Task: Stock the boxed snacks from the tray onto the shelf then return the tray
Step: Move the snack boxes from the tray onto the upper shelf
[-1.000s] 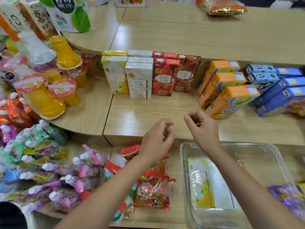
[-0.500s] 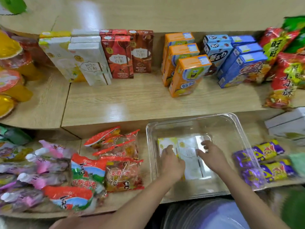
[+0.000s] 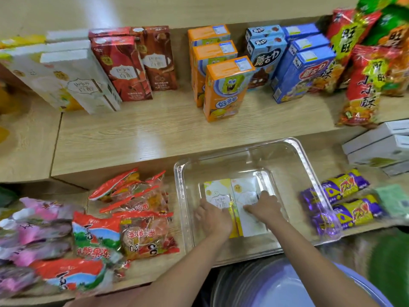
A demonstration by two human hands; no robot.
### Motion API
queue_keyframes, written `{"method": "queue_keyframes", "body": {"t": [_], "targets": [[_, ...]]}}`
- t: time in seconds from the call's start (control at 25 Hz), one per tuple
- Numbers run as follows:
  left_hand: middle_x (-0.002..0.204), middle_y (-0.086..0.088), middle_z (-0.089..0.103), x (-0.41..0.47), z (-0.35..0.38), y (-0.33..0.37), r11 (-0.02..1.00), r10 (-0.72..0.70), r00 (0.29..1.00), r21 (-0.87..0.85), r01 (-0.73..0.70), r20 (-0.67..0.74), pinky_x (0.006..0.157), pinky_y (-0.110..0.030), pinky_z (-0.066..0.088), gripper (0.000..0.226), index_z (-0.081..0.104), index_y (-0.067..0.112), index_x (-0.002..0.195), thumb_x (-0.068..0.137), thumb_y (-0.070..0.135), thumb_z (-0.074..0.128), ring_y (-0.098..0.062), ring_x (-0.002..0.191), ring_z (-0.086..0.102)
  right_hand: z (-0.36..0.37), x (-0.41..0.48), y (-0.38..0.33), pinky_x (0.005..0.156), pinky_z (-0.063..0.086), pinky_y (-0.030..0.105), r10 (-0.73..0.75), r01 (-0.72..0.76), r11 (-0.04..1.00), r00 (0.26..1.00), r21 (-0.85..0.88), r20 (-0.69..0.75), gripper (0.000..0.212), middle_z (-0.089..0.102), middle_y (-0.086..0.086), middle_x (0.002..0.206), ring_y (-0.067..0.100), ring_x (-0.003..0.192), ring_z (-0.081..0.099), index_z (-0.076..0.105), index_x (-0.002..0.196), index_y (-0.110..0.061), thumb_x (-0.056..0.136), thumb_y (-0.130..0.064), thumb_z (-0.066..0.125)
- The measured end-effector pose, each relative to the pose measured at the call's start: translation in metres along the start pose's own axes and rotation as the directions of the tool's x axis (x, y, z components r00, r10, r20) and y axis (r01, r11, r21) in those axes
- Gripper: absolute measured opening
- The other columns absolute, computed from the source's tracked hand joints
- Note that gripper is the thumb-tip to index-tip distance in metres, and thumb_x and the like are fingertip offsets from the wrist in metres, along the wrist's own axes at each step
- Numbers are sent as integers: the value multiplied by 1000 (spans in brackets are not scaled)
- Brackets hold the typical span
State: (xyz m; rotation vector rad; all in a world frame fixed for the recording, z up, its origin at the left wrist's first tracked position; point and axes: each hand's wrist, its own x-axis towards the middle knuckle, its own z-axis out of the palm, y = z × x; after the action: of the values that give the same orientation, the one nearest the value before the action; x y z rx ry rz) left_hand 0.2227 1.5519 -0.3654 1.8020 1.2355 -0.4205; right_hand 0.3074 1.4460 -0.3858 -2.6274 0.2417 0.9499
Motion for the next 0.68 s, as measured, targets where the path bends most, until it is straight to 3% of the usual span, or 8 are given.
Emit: {"method": "queue_keyframes", "body": {"t": [0.08, 0.24, 0.32, 0.36, 0.52, 0.6, 0.68], "targets": [[145, -14, 32, 4, 5, -1, 1000, -12, 1000, -11, 12, 20, 103, -41, 39, 61, 23, 7, 145, 93, 25, 49, -32, 131, 36, -3, 4, 2, 93, 46, 38, 59, -59, 998, 998, -2, 10, 70, 48, 17, 130, 35, 122, 47, 43, 125, -7, 72, -38, 75], [124, -9, 54, 16, 4, -6, 986, -16, 1000, -164, 15, -4, 78, -38, 54, 44, 41, 12, 129, 89, 24, 57, -26, 103, 58, -12, 9, 4, 73, 43, 30, 15, -16, 997, 1000, 77, 21, 57, 57, 15, 112, 30, 103, 57, 43, 120, 1, 78, -24, 72], [112, -2, 56, 19, -1, -7, 966, -28, 999, -257, 34, 23, 52, -23, 49, 37, 45, 12, 120, 89, 24, 60, -14, 79, 57, -18, 10, 14, 71, 40, 30, -11, 9, 986, 1000, 164, 14, 51, 54, 9, 99, 26, 92, 55, 44, 113, -2, 77, -20, 74], [110, -2, 57, 21, -2, -7, 959, -26, 998, -280, 39, 53, 47, -19, 43, 36, 46, 11, 120, 89, 24, 60, -13, 77, 56, -21, 11, 20, 71, 41, 30, -17, 14, 972, 1000, 235, 10, 49, 53, 9, 97, 25, 88, 54, 44, 109, -6, 75, -18, 76], [111, -5, 66, 27, -1, -7, 965, -57, 987, -247, 93, 150, 67, -28, 50, 37, 55, 8, 117, 85, 22, 66, -23, 90, 65, -27, 9, 34, 79, 52, 40, -15, 21, 883, 1000, 469, -17, 49, 61, 8, 88, 30, 85, 62, 48, 100, -15, 65, -12, 83], [105, -5, 68, 25, -1, -6, 942, -77, 978, -307, 136, 195, 63, -30, 54, 35, 58, 10, 112, 79, 14, 69, -22, 86, 66, -27, 5, 36, 86, 53, 47, -20, 15, 877, 1000, 480, 4, 49, 64, 6, 84, 31, 87, 65, 53, 105, -10, 66, -11, 82], [100, -3, 66, 21, -2, -3, 904, -90, 975, -394, 165, 203, 52, -24, 45, 37, 55, 11, 110, 76, 4, 68, -19, 82, 62, -23, 4, 38, 86, 53, 48, -28, 12, 878, 999, 478, 25, 50, 68, 8, 88, 30, 88, 67, 57, 109, -7, 66, -12, 82]]}}
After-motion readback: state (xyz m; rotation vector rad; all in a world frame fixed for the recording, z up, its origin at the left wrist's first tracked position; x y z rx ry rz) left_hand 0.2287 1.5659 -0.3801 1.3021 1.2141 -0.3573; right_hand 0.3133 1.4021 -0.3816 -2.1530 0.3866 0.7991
